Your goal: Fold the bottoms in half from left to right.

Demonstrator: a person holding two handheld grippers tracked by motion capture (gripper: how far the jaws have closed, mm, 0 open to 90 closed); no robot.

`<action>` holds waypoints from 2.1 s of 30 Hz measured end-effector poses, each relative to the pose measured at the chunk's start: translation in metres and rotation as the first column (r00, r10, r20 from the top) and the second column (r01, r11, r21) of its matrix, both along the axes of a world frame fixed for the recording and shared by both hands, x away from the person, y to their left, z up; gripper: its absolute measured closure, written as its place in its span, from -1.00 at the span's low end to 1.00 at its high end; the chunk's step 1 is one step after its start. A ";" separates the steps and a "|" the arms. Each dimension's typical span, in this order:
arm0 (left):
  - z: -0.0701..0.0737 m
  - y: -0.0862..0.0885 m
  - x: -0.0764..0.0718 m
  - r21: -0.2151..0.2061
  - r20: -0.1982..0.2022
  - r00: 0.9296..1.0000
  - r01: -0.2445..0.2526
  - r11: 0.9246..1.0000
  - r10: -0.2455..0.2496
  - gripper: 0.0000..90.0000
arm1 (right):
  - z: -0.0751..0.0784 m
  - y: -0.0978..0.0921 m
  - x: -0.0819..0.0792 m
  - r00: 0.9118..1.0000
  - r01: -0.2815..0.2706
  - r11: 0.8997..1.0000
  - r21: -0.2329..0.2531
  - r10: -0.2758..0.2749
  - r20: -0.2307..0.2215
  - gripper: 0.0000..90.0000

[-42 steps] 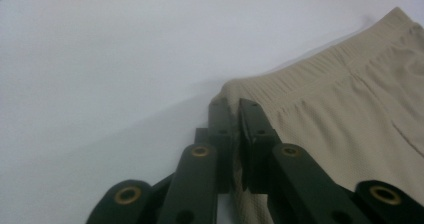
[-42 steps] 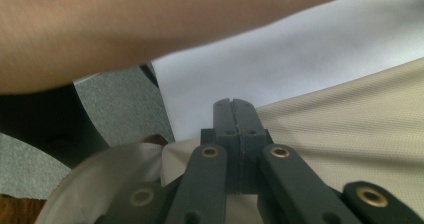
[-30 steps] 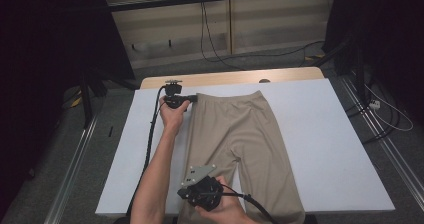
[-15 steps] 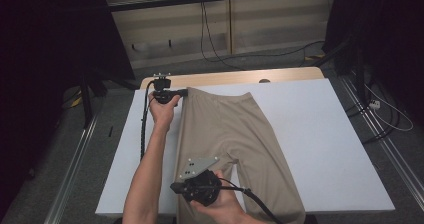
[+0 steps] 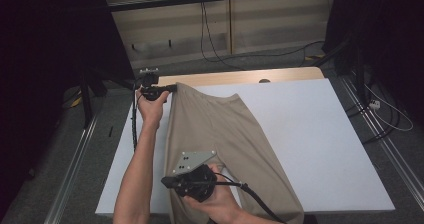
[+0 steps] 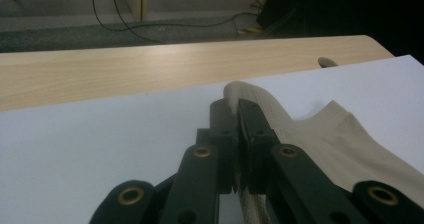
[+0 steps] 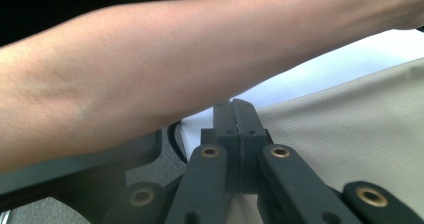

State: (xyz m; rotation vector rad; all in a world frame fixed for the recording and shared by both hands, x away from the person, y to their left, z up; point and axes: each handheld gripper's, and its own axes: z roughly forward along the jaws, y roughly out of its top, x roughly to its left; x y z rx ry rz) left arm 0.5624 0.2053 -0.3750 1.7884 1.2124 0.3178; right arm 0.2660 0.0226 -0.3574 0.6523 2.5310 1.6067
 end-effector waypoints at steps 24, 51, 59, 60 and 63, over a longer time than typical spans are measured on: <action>0.012 0.011 0.002 0.073 -0.015 0.998 -0.052 0.996 0.053 0.92 | 0.013 0.001 0.003 1.000 -0.020 0.999 0.028 0.020 0.022 1.00; -0.021 -0.073 0.015 0.136 -0.050 0.999 0.026 0.990 -0.020 0.92 | -0.015 -0.119 -0.014 0.979 0.206 0.978 0.021 -0.206 -0.005 1.00; -0.034 -0.100 0.020 0.158 -0.065 0.997 0.052 0.986 -0.042 0.91 | -0.029 -0.144 -0.016 0.966 0.258 0.966 0.010 -0.257 -0.042 1.00; -0.034 -0.103 0.020 0.155 -0.065 0.997 0.051 0.987 -0.042 0.91 | -0.030 -0.146 -0.016 0.965 0.259 0.966 0.009 -0.258 -0.047 1.00; -0.038 -0.111 0.020 0.164 -0.068 0.996 0.064 0.984 -0.053 0.90 | -0.033 -0.153 -0.018 0.962 0.270 0.963 -0.002 -0.269 -0.048 1.00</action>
